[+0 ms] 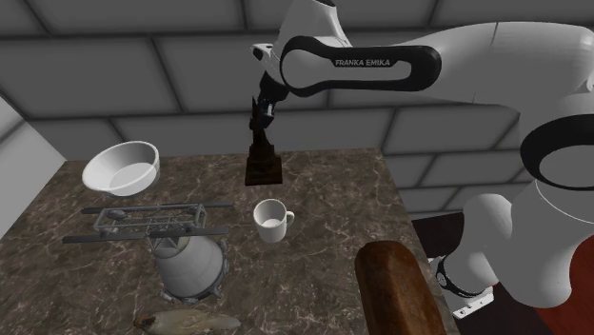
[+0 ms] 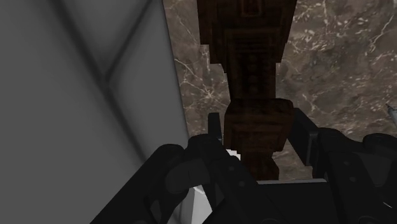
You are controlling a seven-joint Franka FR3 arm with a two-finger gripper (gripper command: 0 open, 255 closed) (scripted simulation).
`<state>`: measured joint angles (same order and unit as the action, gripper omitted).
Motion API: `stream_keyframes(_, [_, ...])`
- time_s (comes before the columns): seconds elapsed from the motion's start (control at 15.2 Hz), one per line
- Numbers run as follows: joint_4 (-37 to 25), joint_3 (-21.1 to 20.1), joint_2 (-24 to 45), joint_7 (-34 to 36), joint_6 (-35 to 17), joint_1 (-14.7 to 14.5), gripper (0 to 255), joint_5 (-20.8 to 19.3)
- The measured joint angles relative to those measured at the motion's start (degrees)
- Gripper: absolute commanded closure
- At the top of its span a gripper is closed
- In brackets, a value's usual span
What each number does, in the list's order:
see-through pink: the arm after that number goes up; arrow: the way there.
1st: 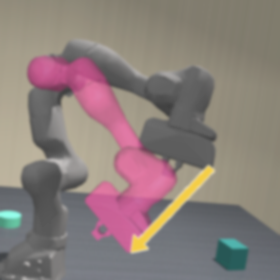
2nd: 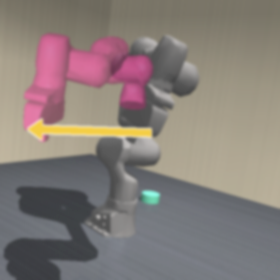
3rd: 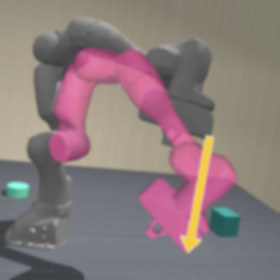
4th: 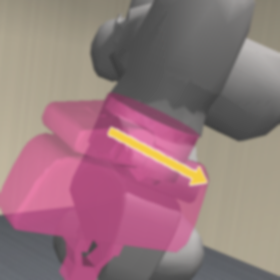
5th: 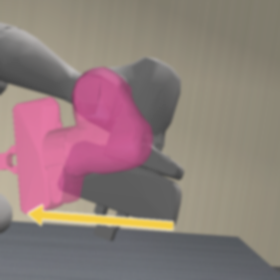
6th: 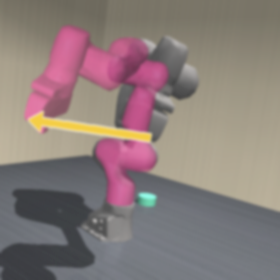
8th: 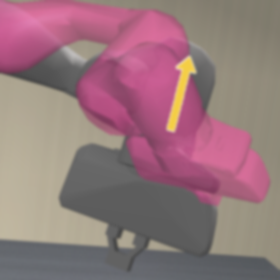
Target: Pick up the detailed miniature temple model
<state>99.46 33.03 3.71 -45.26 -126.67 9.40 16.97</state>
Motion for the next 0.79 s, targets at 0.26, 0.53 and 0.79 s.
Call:
stream_keyframes(0.26, [-3.35,0.16,0.21,0.72,3.13,0.17,255,-0.36])
stream_keyframes(0.53, [-6.14,0.20,0.06,1.66,5.93,0.16,255,-0.94])
stream_keyframes(0.79, [-9.53,0.41,0.66,1.97,8.84,0.49,255,-0.80])
